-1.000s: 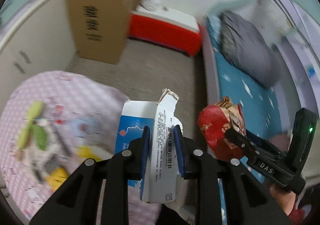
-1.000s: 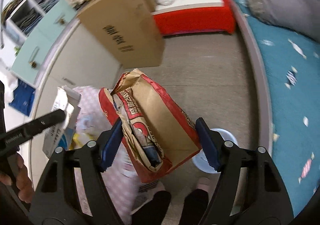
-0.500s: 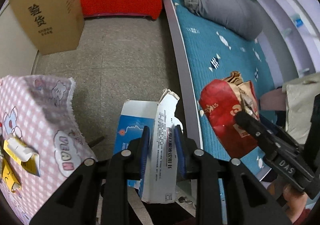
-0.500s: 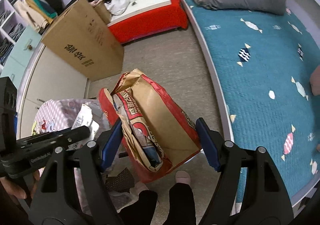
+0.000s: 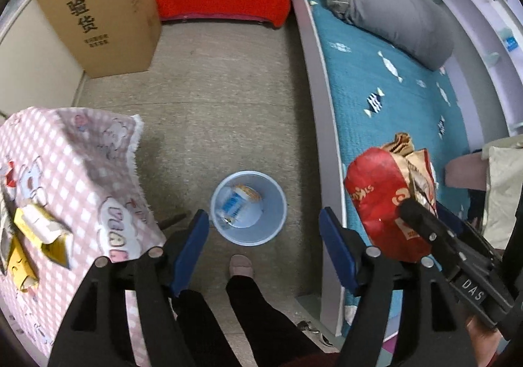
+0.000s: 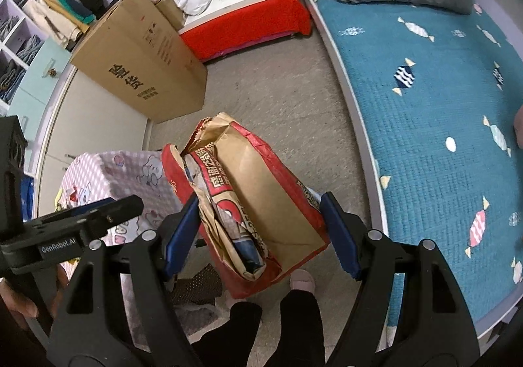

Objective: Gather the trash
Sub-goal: 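Carry both items over the blue basin and open both tools to drop them, then grasp the green plush leaf item with the left tool while the right tool grasps the yellow box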

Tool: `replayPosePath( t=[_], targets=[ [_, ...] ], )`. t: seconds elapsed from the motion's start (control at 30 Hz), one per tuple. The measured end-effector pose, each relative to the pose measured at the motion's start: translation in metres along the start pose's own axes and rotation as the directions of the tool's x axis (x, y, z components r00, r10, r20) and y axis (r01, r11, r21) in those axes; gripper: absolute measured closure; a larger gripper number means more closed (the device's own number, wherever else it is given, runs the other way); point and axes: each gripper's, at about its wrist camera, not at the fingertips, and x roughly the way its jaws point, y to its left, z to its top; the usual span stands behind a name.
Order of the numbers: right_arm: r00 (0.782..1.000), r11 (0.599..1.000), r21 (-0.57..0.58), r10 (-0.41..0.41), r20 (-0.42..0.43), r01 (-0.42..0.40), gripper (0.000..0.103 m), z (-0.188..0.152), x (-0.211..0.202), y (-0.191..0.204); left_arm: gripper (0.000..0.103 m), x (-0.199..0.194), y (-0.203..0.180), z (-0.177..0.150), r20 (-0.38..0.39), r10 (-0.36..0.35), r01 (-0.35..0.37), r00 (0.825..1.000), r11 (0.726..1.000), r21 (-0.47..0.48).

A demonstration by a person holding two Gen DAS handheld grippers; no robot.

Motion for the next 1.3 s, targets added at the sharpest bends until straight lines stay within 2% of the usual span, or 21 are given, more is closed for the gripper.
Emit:
replayPosePath(
  t=[0.23, 0.37, 0.6, 0.87, 1.07, 1.27, 1.3],
  targets=[
    [0.999, 0.999, -0.039, 0.021, -0.024, -0.022, 0.029, -0.003, 0.009, 0.020, 0.032, -0.015, 0.018, -0.007, 0.028, 0.042, -0.041, 0.999, 0.999, -0.036],
    [0.999, 0.999, -0.050, 0.008, -0.048, -0.010, 0.022, -0.003, 0.017, 0.026, 0.031, -0.024, 0.028, -0.012, 0.043, 0.053, -0.051, 0.998, 0.997, -0.055],
    [0.997, 0.997, -0.078, 0.001, -0.073, -0.007, 0.019, -0.009, 0.026, 0.047, 0.030, -0.037, 0.053, -0.022, 0.059, 0.061, -0.055, 0.996, 0.994, -0.090],
    [0.997, 0.980, -0.191, 0.041, -0.072, -0.055, 0.019, -0.016, 0.029, 0.112, 0.030, -0.065, 0.104, -0.037, 0.106, 0.084, -0.066, 0.991, 0.984, -0.166],
    [0.992, 0.947, -0.302, 0.084, -0.098, -0.110, 0.019, -0.033, 0.041, 0.183, 0.030, -0.088, 0.170, -0.060, 0.123, 0.146, -0.107, 0.982, 0.955, -0.276],
    [0.985, 0.915, -0.374, 0.111, -0.129, -0.152, 0.019, -0.053, 0.057, 0.243, 0.030, -0.116, 0.253, -0.091, 0.160, 0.216, -0.131, 0.963, 0.898, -0.419],
    [0.985, 0.912, -0.379, 0.113, -0.132, -0.156, 0.019, -0.056, 0.059, 0.251, 0.030, -0.123, 0.273, -0.099, 0.172, 0.233, -0.134, 0.957, 0.882, -0.451]
  ],
)
